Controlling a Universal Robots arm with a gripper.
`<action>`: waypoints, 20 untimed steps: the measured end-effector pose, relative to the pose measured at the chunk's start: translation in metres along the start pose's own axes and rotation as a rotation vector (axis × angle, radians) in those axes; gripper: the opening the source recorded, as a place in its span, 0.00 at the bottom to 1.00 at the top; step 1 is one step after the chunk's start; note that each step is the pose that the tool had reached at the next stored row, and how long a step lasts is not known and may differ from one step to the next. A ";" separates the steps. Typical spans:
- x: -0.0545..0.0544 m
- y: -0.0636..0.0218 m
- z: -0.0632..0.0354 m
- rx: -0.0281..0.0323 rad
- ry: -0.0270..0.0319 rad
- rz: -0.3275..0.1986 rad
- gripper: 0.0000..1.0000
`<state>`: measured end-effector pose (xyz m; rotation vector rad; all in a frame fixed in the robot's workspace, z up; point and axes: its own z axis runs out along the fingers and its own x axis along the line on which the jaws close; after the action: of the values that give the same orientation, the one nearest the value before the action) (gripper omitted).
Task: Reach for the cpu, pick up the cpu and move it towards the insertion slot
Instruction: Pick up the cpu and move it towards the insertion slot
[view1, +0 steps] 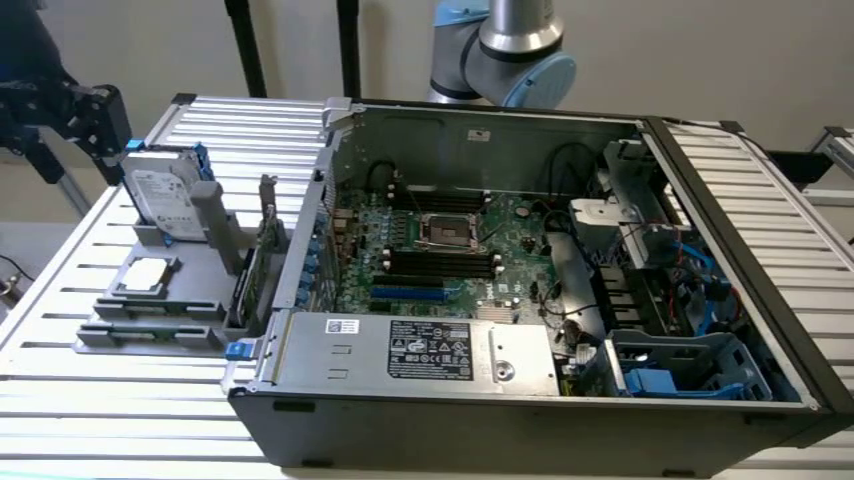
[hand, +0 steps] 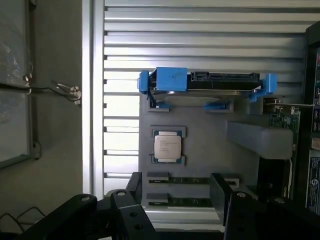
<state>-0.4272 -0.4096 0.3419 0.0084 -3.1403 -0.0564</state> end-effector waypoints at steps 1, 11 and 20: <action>0.000 -0.0001 0.0017 0.0000 0.0001 0.000 0.65; -0.003 -0.0011 0.0200 0.0000 0.0000 0.000 0.65; -0.003 -0.0029 0.0362 0.0000 0.0000 0.000 0.65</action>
<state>-0.4246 -0.4112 0.3056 0.0084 -3.1403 -0.0564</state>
